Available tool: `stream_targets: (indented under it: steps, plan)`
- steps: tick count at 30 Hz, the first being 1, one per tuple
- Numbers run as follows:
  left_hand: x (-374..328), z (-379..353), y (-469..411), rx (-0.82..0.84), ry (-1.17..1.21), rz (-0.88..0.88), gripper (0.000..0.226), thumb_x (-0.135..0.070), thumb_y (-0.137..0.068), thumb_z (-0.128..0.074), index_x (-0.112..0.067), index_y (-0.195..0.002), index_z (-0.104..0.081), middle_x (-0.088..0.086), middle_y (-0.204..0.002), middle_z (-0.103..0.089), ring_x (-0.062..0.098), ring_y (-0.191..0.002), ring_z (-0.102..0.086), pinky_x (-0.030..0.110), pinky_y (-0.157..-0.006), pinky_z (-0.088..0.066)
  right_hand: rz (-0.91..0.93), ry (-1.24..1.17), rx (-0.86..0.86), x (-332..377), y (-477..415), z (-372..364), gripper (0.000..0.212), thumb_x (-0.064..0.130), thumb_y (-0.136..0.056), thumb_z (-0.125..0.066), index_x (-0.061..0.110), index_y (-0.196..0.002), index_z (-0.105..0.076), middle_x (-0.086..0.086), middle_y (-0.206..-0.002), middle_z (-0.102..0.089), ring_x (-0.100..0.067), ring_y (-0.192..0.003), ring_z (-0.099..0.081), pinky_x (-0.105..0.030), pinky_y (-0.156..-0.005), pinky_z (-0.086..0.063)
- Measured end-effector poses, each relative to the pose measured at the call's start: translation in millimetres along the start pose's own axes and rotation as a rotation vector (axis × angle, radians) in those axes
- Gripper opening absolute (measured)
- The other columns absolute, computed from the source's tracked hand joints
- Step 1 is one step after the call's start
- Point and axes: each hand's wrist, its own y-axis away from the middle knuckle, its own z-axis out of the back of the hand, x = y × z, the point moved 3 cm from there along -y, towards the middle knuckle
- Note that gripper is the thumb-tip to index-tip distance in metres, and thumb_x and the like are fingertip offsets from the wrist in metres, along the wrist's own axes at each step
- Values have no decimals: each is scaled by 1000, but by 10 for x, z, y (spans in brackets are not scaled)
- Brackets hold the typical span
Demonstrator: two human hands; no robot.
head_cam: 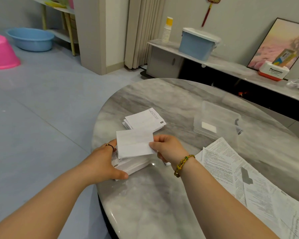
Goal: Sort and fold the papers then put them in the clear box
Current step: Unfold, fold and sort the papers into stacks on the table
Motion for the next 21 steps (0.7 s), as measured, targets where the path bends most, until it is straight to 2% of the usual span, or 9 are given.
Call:
stream_targets:
  steps: [4,6,8,10,13,16,19,21]
  plan:
    - [-10,26,8,29,113,-16,85,-17,-65,-81,-31,-132,-31,-28,-105,-45,2,-106,-45,8,-79,-37,4,112,40,-74,-26,-46,28,0,-88,-50,15,-64,-51,0,-58,-43,2,-24,-35,-7,-31,-25]
    - [12,28,-5,38,133,-6,94,-16,-64,-82,-27,-139,-26,-23,-113,-47,2,-110,-45,11,-86,-37,8,182,43,-122,-50,-68,23,2,-87,-52,12,-67,-52,2,-61,-45,1,-35,-40,-6,-36,-28]
    - [27,19,-14,50,128,17,108,-17,-63,-83,-26,-145,-13,-15,-123,-44,3,-115,-42,16,-96,-34,15,231,51,-161,-67,-98,15,4,-87,-52,11,-74,-52,0,-62,-42,-4,-50,-37,-5,-43,-30]
    - [30,23,-20,48,121,47,116,-17,-63,-83,-29,-146,-4,-10,-120,-41,8,-118,-43,20,-100,-34,21,265,47,-192,-79,-112,21,4,-86,-53,14,-68,-48,1,-62,-42,-7,-56,-36,-11,-51,-33]
    - [35,27,-25,53,107,67,119,-18,-62,-83,-31,-146,0,-9,-116,-41,12,-111,-46,23,-100,-37,25,323,33,-202,-78,-113,29,7,-85,-54,22,-62,-46,6,-62,-45,-10,-63,-45,-16,-60,-36]
    - [23,2,-12,64,25,69,119,-24,-62,-83,-29,-146,1,-6,-130,-43,14,-117,-46,22,-100,-37,39,376,41,-177,-68,-129,24,10,-87,-54,25,-68,-47,9,-67,-48,-14,-79,-49,-19,-71,-39]
    - [-39,-47,20,50,-155,61,121,-38,-63,-81,-24,-147,5,-2,-148,-29,15,-135,-32,26,-108,-32,62,420,40,-153,-63,-151,26,11,-87,-52,27,-67,-47,8,-68,-50,-14,-81,-51,-23,-77,-41]
    - [-96,-91,44,44,-295,63,121,-45,-65,-76,-21,-147,10,-2,-152,-19,16,-139,-22,26,-109,-28,83,449,36,-134,-56,-168,15,12,-86,-52,22,-75,-52,11,-66,-49,-14,-81,-52,-26,-79,-43]
